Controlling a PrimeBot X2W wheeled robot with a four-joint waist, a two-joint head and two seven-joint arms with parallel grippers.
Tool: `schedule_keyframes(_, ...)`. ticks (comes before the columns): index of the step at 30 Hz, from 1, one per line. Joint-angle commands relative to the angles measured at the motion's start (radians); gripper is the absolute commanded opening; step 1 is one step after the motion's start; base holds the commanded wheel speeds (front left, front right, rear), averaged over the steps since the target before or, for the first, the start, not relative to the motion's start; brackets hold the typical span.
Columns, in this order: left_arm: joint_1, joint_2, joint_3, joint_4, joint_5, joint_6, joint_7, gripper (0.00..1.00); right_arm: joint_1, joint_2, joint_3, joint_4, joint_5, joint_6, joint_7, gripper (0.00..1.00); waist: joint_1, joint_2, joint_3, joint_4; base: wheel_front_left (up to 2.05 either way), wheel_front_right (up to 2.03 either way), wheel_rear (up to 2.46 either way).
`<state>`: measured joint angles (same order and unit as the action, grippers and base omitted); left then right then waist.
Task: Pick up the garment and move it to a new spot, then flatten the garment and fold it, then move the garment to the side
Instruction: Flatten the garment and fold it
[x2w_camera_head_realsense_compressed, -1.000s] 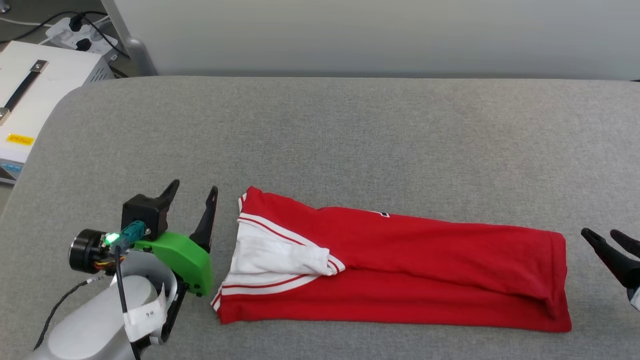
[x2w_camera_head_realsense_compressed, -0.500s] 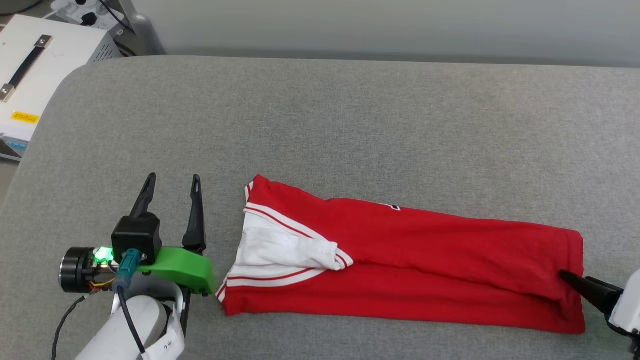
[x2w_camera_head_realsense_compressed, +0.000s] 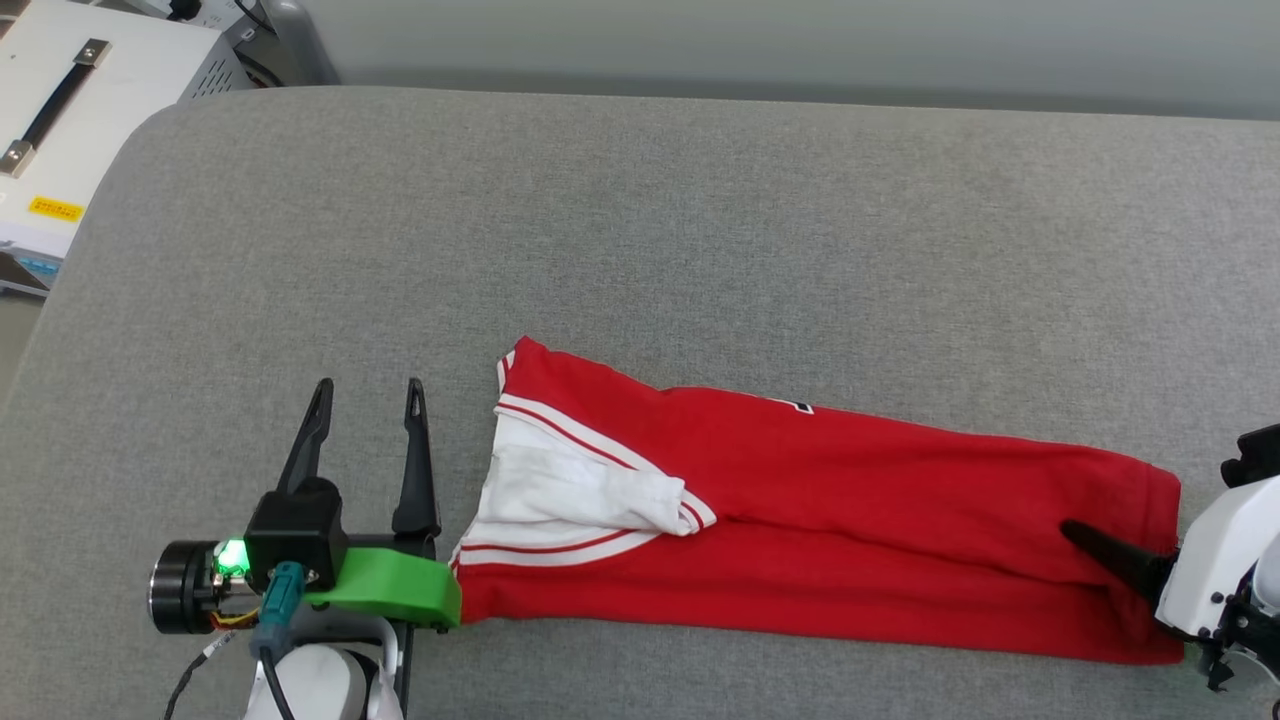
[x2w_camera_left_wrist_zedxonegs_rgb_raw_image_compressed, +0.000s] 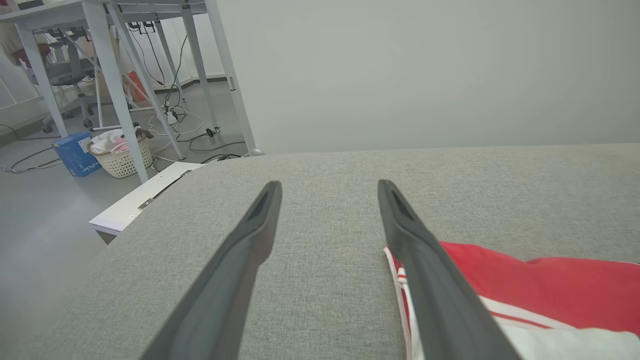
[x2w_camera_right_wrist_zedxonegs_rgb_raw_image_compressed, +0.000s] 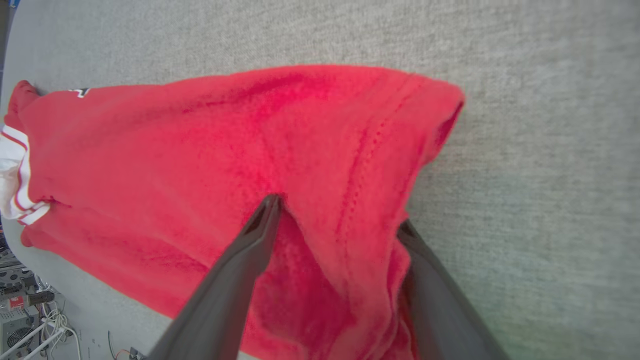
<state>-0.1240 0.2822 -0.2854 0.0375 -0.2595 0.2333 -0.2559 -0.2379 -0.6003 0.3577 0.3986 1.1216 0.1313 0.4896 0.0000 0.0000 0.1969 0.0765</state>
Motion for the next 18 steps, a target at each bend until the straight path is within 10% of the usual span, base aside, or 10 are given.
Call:
schedule_keyframes(1, 0.025, -0.016, 0.017, -0.005, 0.022, -0.013, -0.006, 1.00, 0.007, 0.040, 0.036, 0.014, -0.007, -0.001, -0.002, 0.25, 0.0000, 0.0000, -0.003, -0.001, 0.00, 0.00, 0.00)
schedule_keyframes(2, 0.051, -0.045, 0.056, -0.008, 0.056, -0.041, -0.006, 1.00, 0.006, 0.034, 0.049, 0.021, -0.006, -0.001, -0.035, 0.00, 0.0000, 0.0000, -0.011, -0.004, 0.00, 0.00, 0.00)
schedule_keyframes(18, 0.105, -0.110, 0.159, -0.001, 0.177, -0.142, -0.006, 1.00, 0.041, -0.187, -0.004, 0.041, 0.000, -0.001, -0.103, 0.00, 0.0000, 0.0000, -0.069, -0.017, 0.00, 0.00, 0.00)
